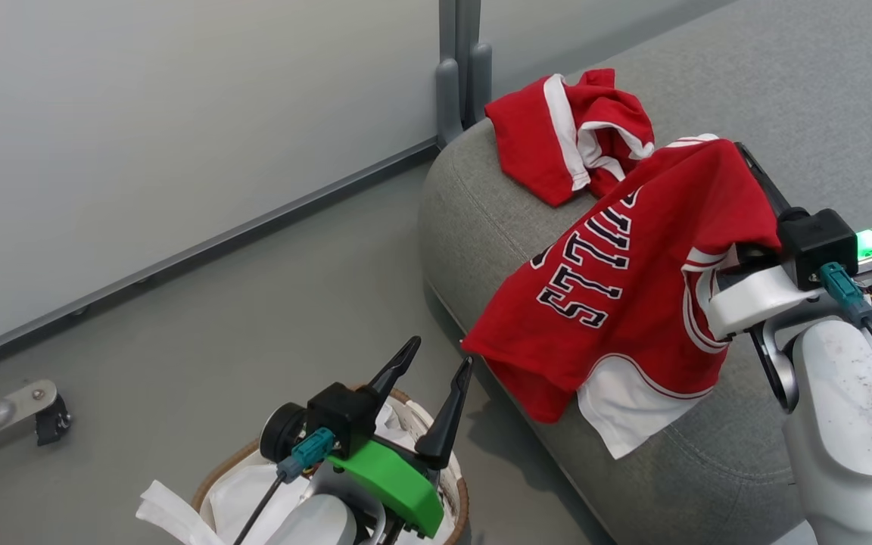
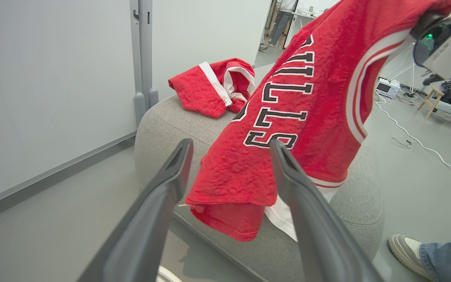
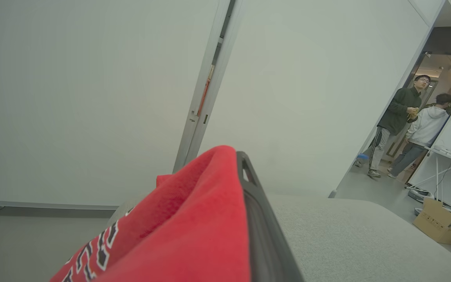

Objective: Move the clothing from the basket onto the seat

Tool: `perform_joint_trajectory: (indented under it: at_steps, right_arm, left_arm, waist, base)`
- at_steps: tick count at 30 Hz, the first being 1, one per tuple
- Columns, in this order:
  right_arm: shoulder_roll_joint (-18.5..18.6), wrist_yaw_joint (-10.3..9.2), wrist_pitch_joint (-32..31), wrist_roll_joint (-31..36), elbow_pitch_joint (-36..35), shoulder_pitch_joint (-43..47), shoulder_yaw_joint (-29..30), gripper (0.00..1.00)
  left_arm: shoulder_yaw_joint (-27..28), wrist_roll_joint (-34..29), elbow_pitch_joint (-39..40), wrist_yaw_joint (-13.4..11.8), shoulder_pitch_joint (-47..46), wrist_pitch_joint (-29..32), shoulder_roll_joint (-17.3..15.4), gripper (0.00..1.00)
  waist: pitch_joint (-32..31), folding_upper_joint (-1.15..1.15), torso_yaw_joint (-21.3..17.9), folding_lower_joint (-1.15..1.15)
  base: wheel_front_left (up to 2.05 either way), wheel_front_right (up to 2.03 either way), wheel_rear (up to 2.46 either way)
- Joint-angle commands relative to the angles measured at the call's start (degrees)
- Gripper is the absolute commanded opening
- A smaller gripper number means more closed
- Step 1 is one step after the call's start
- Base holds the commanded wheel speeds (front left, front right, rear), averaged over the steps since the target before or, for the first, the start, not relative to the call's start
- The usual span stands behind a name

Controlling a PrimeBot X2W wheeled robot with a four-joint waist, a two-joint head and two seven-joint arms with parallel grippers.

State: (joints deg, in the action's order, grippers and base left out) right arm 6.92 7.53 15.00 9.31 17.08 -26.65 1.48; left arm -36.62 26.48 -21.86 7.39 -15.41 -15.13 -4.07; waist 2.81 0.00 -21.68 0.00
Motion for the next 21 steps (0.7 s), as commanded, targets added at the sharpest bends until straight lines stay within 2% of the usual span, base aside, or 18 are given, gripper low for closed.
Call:
perform_joint_trajectory:
  at_steps: [1, 5, 11, 17, 21]
  right_arm:
    - [0.29, -0.08, 0.28, -0.17, -0.16, -1.03, 0.34, 0.00]
    - [0.73, -0.08, 0.28, -0.26, 0.56, -2.96, 0.85, 0.00]
    - [3.19, -0.08, 0.28, 0.01, 2.17, -10.95, 0.24, 0.00]
    - [6.96, -0.08, 0.28, -0.37, 4.96, -23.53, 0.98, 0.00]
    - [11.07, -0.08, 0.28, 0.06, 7.11, -31.75, 2.23, 0.00]
  left_arm:
    - [-0.10, -0.64, 0.22, 0.17, -1.06, -0.02, -0.32, 1.00]
    - [-1.05, -0.88, 0.73, 0.17, -2.66, -0.02, -0.68, 1.00]
    - [-1.65, -0.97, 1.37, 0.16, -5.35, -0.02, -1.81, 1.00]
    - [-1.57, -1.65, 1.80, 0.16, -7.98, -0.02, -3.30, 1.00]
    - [-1.50, -2.12, 2.33, 0.16, -9.57, -0.02, -3.97, 1.00]
  waist:
    - [2.52, 0.00, -1.39, 0.00]
    - [5.15, 0.00, -0.54, 0.00]
    - [10.08, 0.00, 2.02, 0.00]
    - [14.88, 0.00, 4.92, 0.00]
    - [17.51, 0.00, 7.06, 0.00]
  base:
    - [0.00, 0.00, 0.00]
    - [0.00, 0.00, 0.00]
    - [0.00, 0.00, 0.00]
    - [0.00, 0.00, 0.00]
    - [0.00, 0.00, 0.00]
